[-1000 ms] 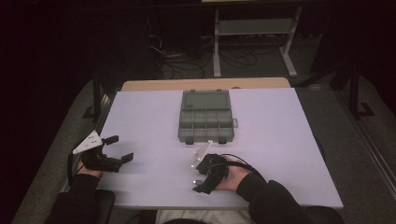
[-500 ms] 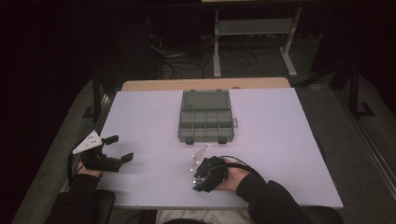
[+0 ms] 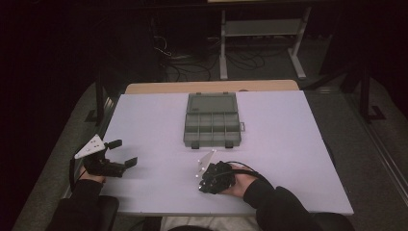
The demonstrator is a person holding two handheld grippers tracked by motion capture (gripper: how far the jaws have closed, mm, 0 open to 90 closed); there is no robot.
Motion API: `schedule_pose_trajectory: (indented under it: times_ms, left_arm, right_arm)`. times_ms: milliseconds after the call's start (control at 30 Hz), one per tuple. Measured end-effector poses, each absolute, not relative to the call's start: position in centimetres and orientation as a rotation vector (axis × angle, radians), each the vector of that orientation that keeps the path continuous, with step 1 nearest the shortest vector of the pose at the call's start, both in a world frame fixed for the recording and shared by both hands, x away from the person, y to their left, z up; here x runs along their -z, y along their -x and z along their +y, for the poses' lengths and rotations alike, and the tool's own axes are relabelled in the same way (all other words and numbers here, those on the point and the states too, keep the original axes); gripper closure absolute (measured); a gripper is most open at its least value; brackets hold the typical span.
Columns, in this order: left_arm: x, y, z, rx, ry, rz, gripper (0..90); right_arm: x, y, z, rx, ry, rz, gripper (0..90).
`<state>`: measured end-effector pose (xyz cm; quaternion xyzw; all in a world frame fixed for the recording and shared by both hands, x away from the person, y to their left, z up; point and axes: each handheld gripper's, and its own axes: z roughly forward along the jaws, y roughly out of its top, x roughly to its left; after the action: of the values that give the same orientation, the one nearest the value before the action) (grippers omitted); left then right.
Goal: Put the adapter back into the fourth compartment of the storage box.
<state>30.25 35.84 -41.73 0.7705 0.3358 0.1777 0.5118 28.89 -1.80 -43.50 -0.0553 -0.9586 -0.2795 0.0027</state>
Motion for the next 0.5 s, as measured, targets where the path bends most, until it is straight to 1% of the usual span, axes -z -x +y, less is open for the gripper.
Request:
schedule_pose_trajectory:
  times_ms: [267, 500]
  left_arm:
    - [41.7, -30.23, 35.88, -0.428, -1.853, 0.808, 0.0]
    - [41.7, -30.24, 35.89, -0.428, -1.852, 0.808, 0.0]
  right_arm:
    - [43.35, -29.05, -1.95, 0.877, 0.183, -2.998, 74.7]
    - [42.55, -29.4, -2.39, 0.905, 0.208, -2.998, 74.7]
